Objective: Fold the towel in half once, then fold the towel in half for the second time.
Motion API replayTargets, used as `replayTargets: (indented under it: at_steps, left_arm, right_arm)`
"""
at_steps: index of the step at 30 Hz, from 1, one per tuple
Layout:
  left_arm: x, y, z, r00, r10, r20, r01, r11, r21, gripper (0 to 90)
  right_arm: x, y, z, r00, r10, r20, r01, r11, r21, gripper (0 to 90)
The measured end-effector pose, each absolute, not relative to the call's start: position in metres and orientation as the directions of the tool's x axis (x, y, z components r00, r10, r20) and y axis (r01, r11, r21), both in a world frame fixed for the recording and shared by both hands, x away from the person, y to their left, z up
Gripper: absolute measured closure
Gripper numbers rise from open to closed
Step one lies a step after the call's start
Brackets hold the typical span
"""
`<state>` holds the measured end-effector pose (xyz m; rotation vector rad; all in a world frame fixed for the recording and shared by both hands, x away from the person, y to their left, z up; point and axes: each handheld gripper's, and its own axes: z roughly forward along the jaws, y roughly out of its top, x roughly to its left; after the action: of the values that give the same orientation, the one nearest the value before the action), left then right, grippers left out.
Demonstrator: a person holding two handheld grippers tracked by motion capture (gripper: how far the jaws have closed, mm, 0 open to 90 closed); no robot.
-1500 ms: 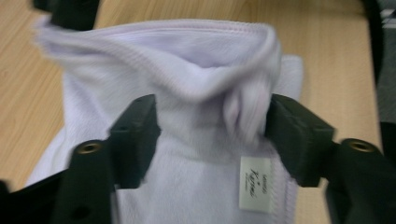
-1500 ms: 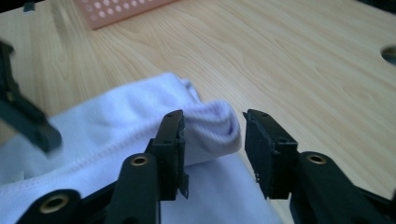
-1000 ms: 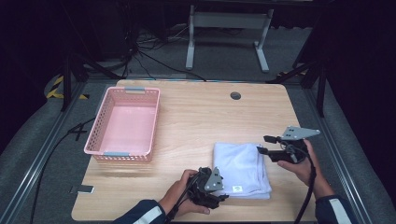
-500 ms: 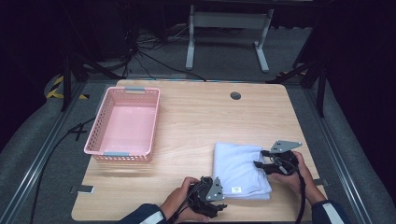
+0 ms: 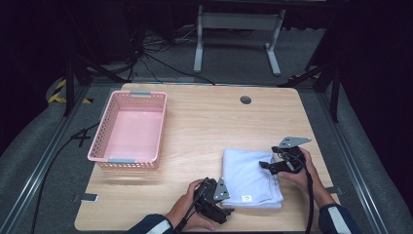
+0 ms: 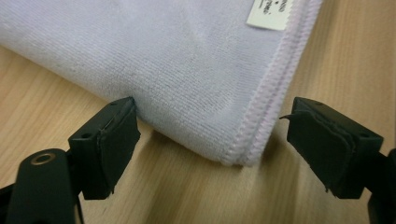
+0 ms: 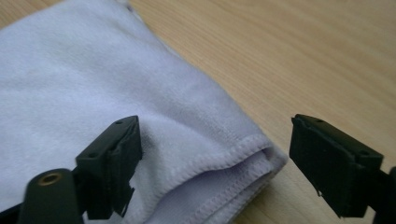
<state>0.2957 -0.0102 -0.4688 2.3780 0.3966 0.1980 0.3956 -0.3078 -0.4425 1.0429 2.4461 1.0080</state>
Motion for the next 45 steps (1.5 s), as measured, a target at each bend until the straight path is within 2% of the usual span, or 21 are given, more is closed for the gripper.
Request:
replayTargets:
  at_steps: [1,3,8,10,11,13,15,16,18,19,21,28,45]
  left_arm:
    - [0.296,-0.01,-0.469,0.941,0.336,0.032,0.228,-0.703,0.674,16.1]
    - [0.297,-0.012,-0.472,0.941,0.338,0.026,0.231,-0.695,0.681,14.9]
    - [0.304,-0.012,-0.473,0.946,0.324,0.016,0.224,-0.687,0.691,14.0]
    - [0.305,-0.012,-0.473,0.939,0.344,0.014,0.239,-0.682,0.691,16.8]
    - [0.306,-0.01,-0.473,0.936,0.352,0.008,0.248,-0.674,0.696,20.0]
    - [0.308,-0.01,-0.472,0.938,0.347,0.007,0.245,-0.676,0.696,22.1]
    - [0.31,-0.01,-0.472,0.939,0.345,0.009,0.241,-0.675,0.697,25.4]
    - [0.311,-0.01,-0.47,0.944,0.331,0.014,0.227,-0.679,0.698,29.2]
    - [0.314,-0.01,-0.469,0.947,0.322,0.014,0.22,-0.678,0.702,43.9]
    - [0.314,-0.01,-0.469,0.947,0.322,0.014,0.22,-0.678,0.702,47.3]
    - [0.316,-0.011,-0.468,0.949,0.315,0.014,0.217,-0.682,0.698,53.9]
    - [0.322,-0.01,-0.467,0.953,0.3,0.026,0.198,-0.689,0.697,64.3]
    - [0.328,0.01,-0.448,0.941,0.331,0.073,0.184,-0.679,0.711,66.6]
  right_arm:
    - [0.396,-0.308,-0.442,-0.693,0.721,0.002,0.513,0.491,0.704,16.2]
    - [0.404,-0.308,-0.451,-0.689,0.725,0.019,0.537,0.493,0.685,8.6]
    - [0.413,-0.307,-0.458,-0.674,0.736,0.054,0.582,0.486,0.652,0.5]
    - [0.414,-0.308,-0.459,-0.695,0.715,0.073,0.574,0.492,0.655,5.1]
    - [0.414,-0.308,-0.458,-0.705,0.704,0.079,0.569,0.497,0.656,11.2]
    - [0.41,-0.307,-0.456,-0.746,0.658,0.102,0.54,0.508,0.671,30.8]
    - [0.406,-0.306,-0.455,-0.758,0.638,0.135,0.54,0.498,0.678,43.8]
    - [0.405,-0.308,-0.456,-0.764,0.625,0.16,0.542,0.488,0.685,50.7]
    - [0.406,-0.309,-0.457,-0.764,0.615,0.194,0.553,0.47,0.688,55.5]
    - [0.405,-0.308,-0.457,-0.763,0.615,0.199,0.558,0.471,0.683,58.9]
    - [0.405,-0.307,-0.456,-0.763,0.614,0.204,0.562,0.473,0.679,60.1]
    - [0.4,-0.304,-0.454,-0.758,0.626,0.185,0.553,0.467,0.69,66.1]
    - [0.396,-0.286,-0.436,-0.775,0.627,0.085,0.481,0.497,0.722,69.1]
